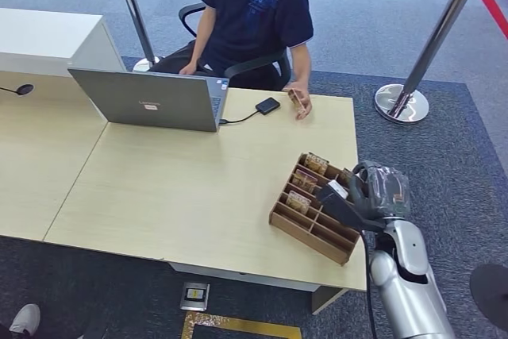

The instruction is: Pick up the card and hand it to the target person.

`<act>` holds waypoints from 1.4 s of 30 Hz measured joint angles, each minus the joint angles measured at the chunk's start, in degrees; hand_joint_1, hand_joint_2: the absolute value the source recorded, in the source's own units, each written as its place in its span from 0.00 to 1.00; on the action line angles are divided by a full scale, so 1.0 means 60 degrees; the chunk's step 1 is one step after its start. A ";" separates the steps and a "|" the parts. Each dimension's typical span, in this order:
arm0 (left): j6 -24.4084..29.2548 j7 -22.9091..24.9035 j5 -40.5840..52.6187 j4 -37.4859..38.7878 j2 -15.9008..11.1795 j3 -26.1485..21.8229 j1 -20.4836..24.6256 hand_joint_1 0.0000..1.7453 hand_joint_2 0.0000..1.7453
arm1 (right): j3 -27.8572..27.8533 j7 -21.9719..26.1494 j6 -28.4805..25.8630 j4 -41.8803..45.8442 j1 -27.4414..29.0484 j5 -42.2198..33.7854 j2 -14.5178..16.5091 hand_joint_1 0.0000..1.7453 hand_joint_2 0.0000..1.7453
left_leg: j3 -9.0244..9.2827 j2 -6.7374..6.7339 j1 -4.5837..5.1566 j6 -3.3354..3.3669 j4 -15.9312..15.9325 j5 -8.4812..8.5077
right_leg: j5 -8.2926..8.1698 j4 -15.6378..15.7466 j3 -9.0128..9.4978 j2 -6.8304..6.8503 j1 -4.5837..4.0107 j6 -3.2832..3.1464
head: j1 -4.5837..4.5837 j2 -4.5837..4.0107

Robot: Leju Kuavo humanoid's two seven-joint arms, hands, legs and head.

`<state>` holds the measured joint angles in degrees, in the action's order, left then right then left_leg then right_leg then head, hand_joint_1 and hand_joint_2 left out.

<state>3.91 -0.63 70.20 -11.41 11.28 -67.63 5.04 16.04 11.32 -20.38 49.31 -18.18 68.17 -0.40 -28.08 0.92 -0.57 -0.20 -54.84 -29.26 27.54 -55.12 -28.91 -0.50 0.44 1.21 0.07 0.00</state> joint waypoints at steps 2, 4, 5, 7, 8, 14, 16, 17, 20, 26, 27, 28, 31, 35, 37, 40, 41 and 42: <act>0.0000 -0.0009 -0.0003 0.0000 0.0000 -0.0001 -0.0003 0.00 0.00 | 0.0000 -0.0046 -0.0003 0.0322 0.0164 0.0076 -0.0046 1.00 1.00 | -0.0002 0.0000 0.0000 0.0000 0.0000 0.0000 | 0.0000 0.0000 -0.0001 0.0000 0.0000 0.0000 | 0.0000 0.0000; 0.0000 -0.0016 -0.0009 0.0000 0.0000 -0.0001 -0.0004 0.00 0.00 | 0.0000 -0.0092 0.0006 0.0701 0.0331 0.0160 -0.0098 1.00 1.00 | -0.0003 0.0000 0.0000 0.0000 0.0000 0.0000 | 0.0000 0.0000 -0.0002 0.0000 0.0000 0.0000 | 0.0000 0.0000; 0.0000 -0.0019 -0.0015 0.0000 0.0000 -0.0002 -0.0004 0.00 0.00 | 0.0000 -0.0106 0.0014 0.0910 0.0415 0.0207 -0.0127 1.00 1.00 | -0.0003 0.0000 0.0000 0.0000 0.0000 0.0000 | 0.0000 0.0000 -0.0002 0.0000 0.0000 0.0000 | 0.0001 0.0000; 0.0000 -0.0022 -0.0029 0.0000 0.0000 -0.0003 -0.0004 0.00 0.00 | 0.0000 -0.0134 0.0038 0.1350 0.0581 0.0307 -0.0169 1.00 1.00 | -0.0003 0.0000 0.0000 0.0000 0.0000 -0.0001 | 0.0000 0.0001 -0.0003 0.0000 0.0000 0.0000 | 0.0001 0.0000; 0.0000 -0.0022 -0.0034 0.0000 0.0000 -0.0004 -0.0004 0.00 0.00 | 0.0000 -0.0142 0.0055 0.1571 0.0655 0.0353 -0.0187 1.00 1.00 | -0.0003 0.0000 0.0000 0.0000 0.0000 -0.0001 | 0.0000 0.0001 -0.0003 0.0000 0.0000 0.0000 | 0.0001 0.0000; 0.0000 -0.0054 -0.0056 0.0000 0.0000 -0.0004 -0.0004 0.00 0.00 | 0.0062 -0.0041 0.0218 0.2808 0.0931 0.0598 -0.0250 1.00 1.00 | -0.0003 0.0000 0.0000 0.0000 0.0001 0.0000 | 0.0000 0.0000 -0.0002 0.0000 0.0000 0.0000 | 0.0001 0.0000; 0.0000 -0.0078 -0.0068 0.0000 0.0000 -0.0004 -0.0004 0.00 0.00 | 0.0160 0.0057 0.0255 0.3187 0.0941 0.0637 -0.0267 1.00 1.00 | -0.0002 0.0000 0.0000 0.0000 0.0001 0.0000 | 0.0000 0.0000 -0.0001 0.0000 0.0000 0.0000 | 0.0002 0.0000; 0.0000 -0.0090 -0.0071 0.0000 0.0000 -0.0004 -0.0004 0.00 0.00 | 0.0231 0.0142 0.0264 0.3356 0.0936 0.0642 -0.0272 1.00 1.00 | -0.0003 0.0000 0.0000 0.0000 0.0001 0.0000 | 0.0000 0.0000 -0.0001 0.0000 0.0000 0.0000 | 0.0002 0.0000; -0.0003 -0.0121 -0.0071 0.0003 0.0001 -0.0004 -0.0003 0.00 0.00 | 0.0501 0.0391 0.0281 0.3745 0.0841 0.0599 -0.0270 1.00 1.00 | -0.0004 0.0000 0.0000 0.0000 0.0001 0.0000 | 0.0000 -0.0002 0.0000 0.0000 0.0000 0.0000 | 0.0001 0.0000; -0.0059 -0.0124 0.0069 0.0012 0.0016 -0.0004 0.0014 0.00 0.00 | 0.0973 0.0712 0.0102 0.3424 -0.0164 0.0147 0.0100 1.00 1.00 | -0.0002 -0.0004 -0.0001 -0.0005 0.0001 0.0005 | -0.0004 -0.0006 0.0000 0.0000 -0.0001 -0.0005 | -0.0001 0.0000; -0.0081 -0.0124 0.0108 0.0015 0.0019 -0.0004 0.0021 0.00 0.00 | 0.1025 0.0759 -0.0008 0.3169 -0.0424 0.0094 0.0222 1.00 1.00 | -0.0001 -0.0004 -0.0001 -0.0006 0.0001 0.0007 | -0.0005 -0.0007 0.0000 0.0000 -0.0001 -0.0005 | 0.0000 0.0000; -0.0098 -0.0124 0.0145 0.0017 0.0021 -0.0004 0.0029 0.00 0.00 | 0.1067 0.0799 -0.0129 0.2892 -0.0683 0.0064 0.0354 1.00 1.00 | -0.0001 -0.0004 -0.0001 -0.0007 0.0001 0.0010 | -0.0006 -0.0008 -0.0001 0.0000 -0.0001 -0.0005 | 0.0001 0.0000; -0.0134 -0.0124 0.0236 0.0025 0.0022 -0.0004 0.0047 0.00 0.00 | 0.1161 0.0911 -0.0513 0.1982 -0.1403 0.0048 0.0793 1.00 1.00 | -0.0002 -0.0004 -0.0002 -0.0009 0.0001 0.0015 | -0.0011 -0.0013 -0.0002 0.0000 -0.0001 -0.0006 | 0.0000 0.0000; -0.0140 -0.0121 0.0335 0.0032 0.0022 0.0004 0.0077 0.00 0.00 | 0.1210 0.1110 -0.1142 0.0600 -0.2379 0.0187 0.1403 1.00 1.00 | -0.0003 -0.0003 -0.0002 -0.0014 0.0001 0.0019 | -0.0013 -0.0018 -0.0005 0.0000 -0.0002 -0.0009 | 0.0000 0.0000; -0.0138 -0.0118 0.0359 0.0036 0.0022 0.0006 0.0090 0.00 0.00 | 0.1214 0.1168 -0.1536 -0.0169 -0.2906 0.0349 0.1684 1.00 1.00 | -0.0004 -0.0003 -0.0002 -0.0014 0.0001 0.0019 | -0.0013 -0.0020 -0.0007 0.0000 -0.0002 -0.0009 | 0.0000 0.0000; -0.0133 -0.0111 0.0378 0.0041 0.0022 0.0007 0.0102 0.00 0.00 | 0.1222 0.1153 -0.1965 -0.1249 -0.3607 0.0568 0.2048 1.00 1.00 | -0.0004 -0.0003 -0.0002 -0.0013 0.0001 0.0020 | -0.0013 -0.0020 -0.0008 0.0000 -0.0002 -0.0009 | -0.0001 0.0000; -0.0131 -0.0108 0.0382 0.0043 0.0022 0.0007 0.0103 0.00 0.00 | 0.1224 0.1135 -0.2073 -0.1574 -0.3803 0.0613 0.2149 1.00 1.00 | -0.0004 -0.0002 -0.0002 -0.0013 0.0000 0.0020 | -0.0013 -0.0020 -0.0008 0.0000 -0.0002 -0.0009 | -0.0001 0.0000; -0.0129 -0.0106 0.0386 0.0045 0.0022 0.0007 0.0104 0.00 0.00 | 0.1224 0.1117 -0.2175 -0.1892 -0.3973 0.0648 0.2241 1.00 1.00 | -0.0004 -0.0002 -0.0002 -0.0013 0.0000 0.0021 | -0.0013 -0.0020 -0.0007 0.0000 -0.0002 -0.0009 | -0.0001 0.0000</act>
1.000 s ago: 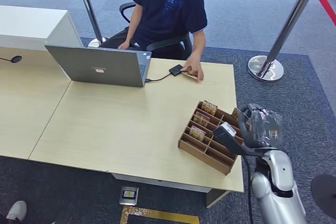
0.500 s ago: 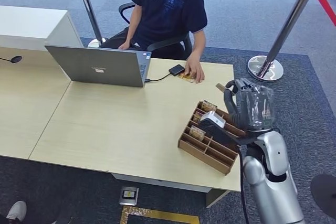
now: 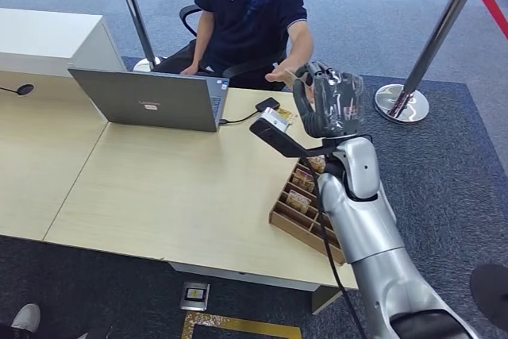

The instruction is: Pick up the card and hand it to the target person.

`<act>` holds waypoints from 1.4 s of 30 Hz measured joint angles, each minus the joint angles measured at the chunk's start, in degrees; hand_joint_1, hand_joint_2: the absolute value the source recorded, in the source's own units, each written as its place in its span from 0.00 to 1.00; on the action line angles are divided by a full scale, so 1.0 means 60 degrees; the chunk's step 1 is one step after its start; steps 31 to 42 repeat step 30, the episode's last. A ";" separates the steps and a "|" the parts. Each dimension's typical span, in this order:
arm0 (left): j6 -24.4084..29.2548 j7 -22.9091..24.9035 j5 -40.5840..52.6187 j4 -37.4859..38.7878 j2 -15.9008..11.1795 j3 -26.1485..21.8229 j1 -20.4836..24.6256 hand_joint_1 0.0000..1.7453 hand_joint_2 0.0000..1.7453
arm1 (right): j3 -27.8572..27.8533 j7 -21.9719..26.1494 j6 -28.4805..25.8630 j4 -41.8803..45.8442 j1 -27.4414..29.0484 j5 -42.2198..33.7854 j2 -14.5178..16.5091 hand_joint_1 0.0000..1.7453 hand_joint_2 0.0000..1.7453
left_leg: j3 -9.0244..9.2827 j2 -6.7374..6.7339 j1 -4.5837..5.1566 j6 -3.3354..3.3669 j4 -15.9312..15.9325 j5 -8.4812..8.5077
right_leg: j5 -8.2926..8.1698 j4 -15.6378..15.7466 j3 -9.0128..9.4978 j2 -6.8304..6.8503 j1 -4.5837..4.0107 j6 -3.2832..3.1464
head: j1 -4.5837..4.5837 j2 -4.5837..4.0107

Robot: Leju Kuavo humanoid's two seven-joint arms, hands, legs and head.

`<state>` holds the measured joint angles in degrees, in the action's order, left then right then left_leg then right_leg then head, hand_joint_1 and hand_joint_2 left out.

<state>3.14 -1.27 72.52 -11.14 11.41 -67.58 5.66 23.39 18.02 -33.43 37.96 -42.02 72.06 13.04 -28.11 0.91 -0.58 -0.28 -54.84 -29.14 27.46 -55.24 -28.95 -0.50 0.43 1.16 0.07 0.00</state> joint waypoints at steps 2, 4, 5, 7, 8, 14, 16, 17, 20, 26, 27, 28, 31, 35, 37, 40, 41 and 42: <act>0.0003 0.0015 0.0000 0.0005 0.0001 0.0000 0.0002 0.00 0.00 | 0.0000 -0.0016 -0.0139 -0.0546 -0.0263 0.0038 0.0150 1.00 1.00 | 0.0000 0.0000 0.0000 0.0000 0.0000 0.0000 | 0.0000 0.0001 0.0000 0.0000 0.0000 0.0000 | 0.0001 0.0000; 0.0005 0.0038 -0.0002 0.0010 0.0003 0.0001 0.0003 0.00 0.00 | 0.0000 -0.0015 -0.0195 -0.0973 -0.0413 0.0052 0.0261 1.00 1.00 | -0.0001 0.0000 0.0000 0.0000 0.0000 0.0000 | 0.0000 0.0001 0.0000 0.0000 0.0000 0.0000 | 0.0001 0.0000; 0.0005 0.0048 -0.0003 0.0012 0.0004 0.0002 0.0003 0.00 0.00 | 0.0000 -0.0011 -0.0202 -0.1149 -0.0459 0.0055 0.0306 1.00 1.00 | -0.0001 0.0000 0.0000 0.0000 0.0000 0.0000 | 0.0000 0.0002 -0.0001 0.0000 0.0000 0.0000 | 0.0001 0.0000; 0.0005 0.0057 -0.0001 0.0016 0.0004 0.0003 0.0003 0.00 0.00 | 0.0000 0.0004 -0.0190 -0.1426 -0.0507 0.0058 0.0386 1.00 1.00 | -0.0002 0.0000 0.0000 0.0000 0.0000 0.0000 | 0.0000 0.0002 -0.0002 0.0000 0.0000 0.0000 | 0.0001 0.0000; 0.0005 0.0061 0.0000 0.0018 0.0004 0.0003 0.0003 0.00 0.00 | 0.0000 0.0014 -0.0179 -0.1532 -0.0520 0.0059 0.0419 1.00 1.00 | -0.0003 0.0000 0.0000 0.0000 0.0000 0.0000 | 0.0000 0.0003 -0.0002 0.0000 0.0000 0.0000 | 0.0001 0.0000; 0.0005 0.0149 -0.0024 0.0026 0.0001 0.0001 0.0008 0.00 0.00 | -0.0002 0.0139 0.0015 -0.1965 -0.0584 0.0130 0.0670 1.00 1.00 | -0.0003 -0.0001 0.0000 0.0000 0.0000 -0.0001 | 0.0000 0.0002 -0.0005 0.0000 0.0000 -0.0001 | 0.0000 0.0000; 0.0005 0.0149 -0.0028 0.0028 0.0001 0.0002 0.0010 0.00 0.00 | 0.0002 0.0137 0.0060 -0.2061 -0.0591 0.0182 0.0786 1.00 1.00 | -0.0004 -0.0001 -0.0002 0.0000 0.0001 0.0000 | 0.0001 0.0002 -0.0006 0.0000 0.0000 -0.0001 | 0.0000 0.0000; 0.0005 0.0149 -0.0028 0.0028 0.0001 0.0002 0.0010 0.00 0.00 | 0.0004 0.0131 0.0075 -0.2102 -0.0594 0.0198 0.0834 1.00 1.00 | -0.0005 0.0000 -0.0002 0.0000 0.0001 0.0000 | 0.0001 0.0002 -0.0007 0.0000 0.0000 -0.0001 | 0.0000 0.0000; 0.0005 0.0149 -0.0026 0.0028 0.0000 0.0000 0.0011 0.00 0.00 | 0.0025 0.0116 0.0101 -0.2206 -0.0616 0.0212 0.0924 0.52 1.00 | -0.0009 -0.0001 -0.0002 0.0000 0.0001 0.0000 | 0.0000 0.0002 -0.0010 0.0000 -0.0001 -0.0001 | 0.0001 0.0000; -0.0005 0.0149 0.0014 0.0032 0.0000 0.0001 0.0014 0.00 0.00 | -0.0008 0.0408 0.0059 -0.2058 -0.0535 -0.0566 0.1004 0.00 1.00 | -0.0012 0.0000 -0.0001 0.0000 0.0000 0.0000 | 0.0000 0.0004 -0.0014 0.0000 -0.0001 0.0000 | 0.0000 0.0000; -0.0007 0.0149 0.0015 0.0032 0.0001 0.0001 0.0012 0.00 0.00 | -0.0079 0.0511 0.0041 -0.1889 -0.0448 -0.0879 0.1000 0.00 1.00 | -0.0013 0.0000 -0.0001 0.0000 0.0000 -0.0001 | 0.0000 0.0005 -0.0015 0.0000 -0.0001 0.0000 | 0.0000 0.0000; -0.0009 0.0149 0.0011 0.0032 0.0002 0.0002 0.0011 0.00 0.00 | -0.0170 0.0614 0.0031 -0.1666 -0.0330 -0.1194 0.0993 0.00 1.00 | -0.0013 0.0000 -0.0001 0.0000 0.0000 -0.0001 | 0.0000 0.0006 -0.0015 0.0000 -0.0001 0.0000 | 0.0000 0.0000; -0.0009 0.0151 -0.0001 0.0033 0.0004 0.0001 0.0010 0.00 0.00 | -0.0316 0.0747 0.0042 -0.1243 -0.0097 -0.1599 0.0970 0.00 1.00 | -0.0014 0.0000 -0.0001 0.0000 0.0000 -0.0001 | 0.0000 0.0007 -0.0016 0.0000 -0.0001 0.0000 | 0.0000 0.0000; -0.0009 0.0151 -0.0001 0.0033 0.0004 0.0001 0.0010 0.00 0.00 | -0.0316 0.0747 0.0042 -0.1243 -0.0097 -0.1599 0.0970 0.00 1.00 | -0.0014 0.0000 -0.0001 0.0000 0.0000 -0.0001 | 0.0000 0.0007 -0.0016 0.0000 -0.0001 0.0000 | 0.0000 0.0000; -0.0009 0.0151 -0.0001 0.0033 0.0004 0.0001 0.0010 0.00 0.00 | -0.0316 0.0747 0.0042 -0.1243 -0.0097 -0.1599 0.0970 0.00 1.00 | -0.0014 0.0000 -0.0001 0.0000 0.0000 -0.0001 | 0.0000 0.0007 -0.0016 0.0000 -0.0001 0.0000 | 0.0000 0.0000; -0.0009 0.0151 -0.0001 0.0033 0.0004 0.0001 0.0010 0.00 0.00 | -0.0316 0.0747 0.0042 -0.1243 -0.0097 -0.1599 0.0970 0.00 1.00 | -0.0014 0.0000 -0.0001 0.0000 0.0000 -0.0001 | 0.0000 0.0007 -0.0016 0.0000 -0.0001 0.0000 | 0.0000 0.0000; -0.0009 0.0151 -0.0001 0.0033 0.0004 0.0001 0.0010 0.00 0.00 | -0.0316 0.0747 0.0042 -0.1243 -0.0097 -0.1599 0.0970 0.00 1.00 | -0.0014 0.0000 -0.0001 0.0000 0.0000 -0.0001 | 0.0000 0.0007 -0.0016 0.0000 -0.0001 0.0000 | 0.0000 0.0000; -0.0009 0.0151 -0.0001 0.0033 0.0004 0.0001 0.0010 0.00 0.00 | -0.0316 0.0747 0.0042 -0.1243 -0.0097 -0.1599 0.0970 0.00 1.00 | -0.0014 0.0000 -0.0001 0.0000 0.0000 -0.0001 | 0.0000 0.0007 -0.0016 0.0000 -0.0001 0.0000 | 0.0000 0.0000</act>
